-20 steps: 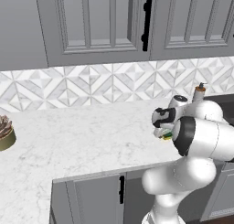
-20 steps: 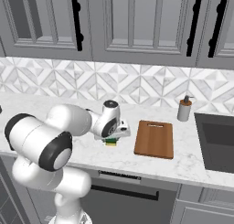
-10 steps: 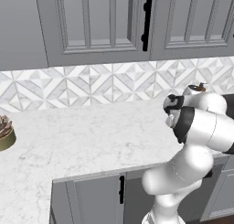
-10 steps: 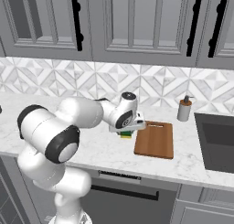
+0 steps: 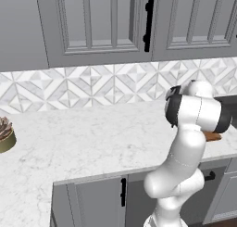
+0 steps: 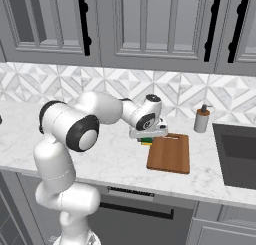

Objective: Pick up the sponge from the counter and clean the cutting board by briefly scrubbing or pressing down on the cutting board. Once finished, release the sponge.

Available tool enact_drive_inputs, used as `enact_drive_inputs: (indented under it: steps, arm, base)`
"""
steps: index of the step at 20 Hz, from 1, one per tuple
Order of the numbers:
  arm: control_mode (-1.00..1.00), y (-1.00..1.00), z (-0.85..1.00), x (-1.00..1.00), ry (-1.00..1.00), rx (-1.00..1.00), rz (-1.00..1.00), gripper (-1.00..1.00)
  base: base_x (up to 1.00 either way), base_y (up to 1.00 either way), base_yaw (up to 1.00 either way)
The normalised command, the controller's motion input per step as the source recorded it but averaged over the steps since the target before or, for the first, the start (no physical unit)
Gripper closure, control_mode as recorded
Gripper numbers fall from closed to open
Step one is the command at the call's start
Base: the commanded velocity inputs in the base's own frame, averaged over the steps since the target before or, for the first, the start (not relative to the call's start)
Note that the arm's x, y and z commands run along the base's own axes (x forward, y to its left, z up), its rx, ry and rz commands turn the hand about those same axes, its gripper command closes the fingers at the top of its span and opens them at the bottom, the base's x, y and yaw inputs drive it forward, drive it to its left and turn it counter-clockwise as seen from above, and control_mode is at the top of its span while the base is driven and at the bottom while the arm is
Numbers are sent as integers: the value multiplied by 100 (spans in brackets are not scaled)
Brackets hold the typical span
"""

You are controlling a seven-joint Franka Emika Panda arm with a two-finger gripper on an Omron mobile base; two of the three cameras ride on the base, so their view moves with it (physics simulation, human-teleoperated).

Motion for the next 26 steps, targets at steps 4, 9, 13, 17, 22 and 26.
enact_drive_inputs:
  steps: [4,9,13,17,22,26]
  arm:
    - [-100,-1,-19,51,0,0,1,100]
    - [-100,-31,-26,18,0,0,0,100]
    - [-100,-54,-27,5,0,0,0,100]
    - [-100,-25,-15,36,0,0,0,100]
    - [-100,1,-3,58,0,0,3,100]
    - [-100,4,-9,31,0,0,9,100]
  base:
    - [0,0,0]
    - [0,0,0]
    - [0,0,0]
    - [0,0,0]
    - [0,0,0]
    - [0,0,0]
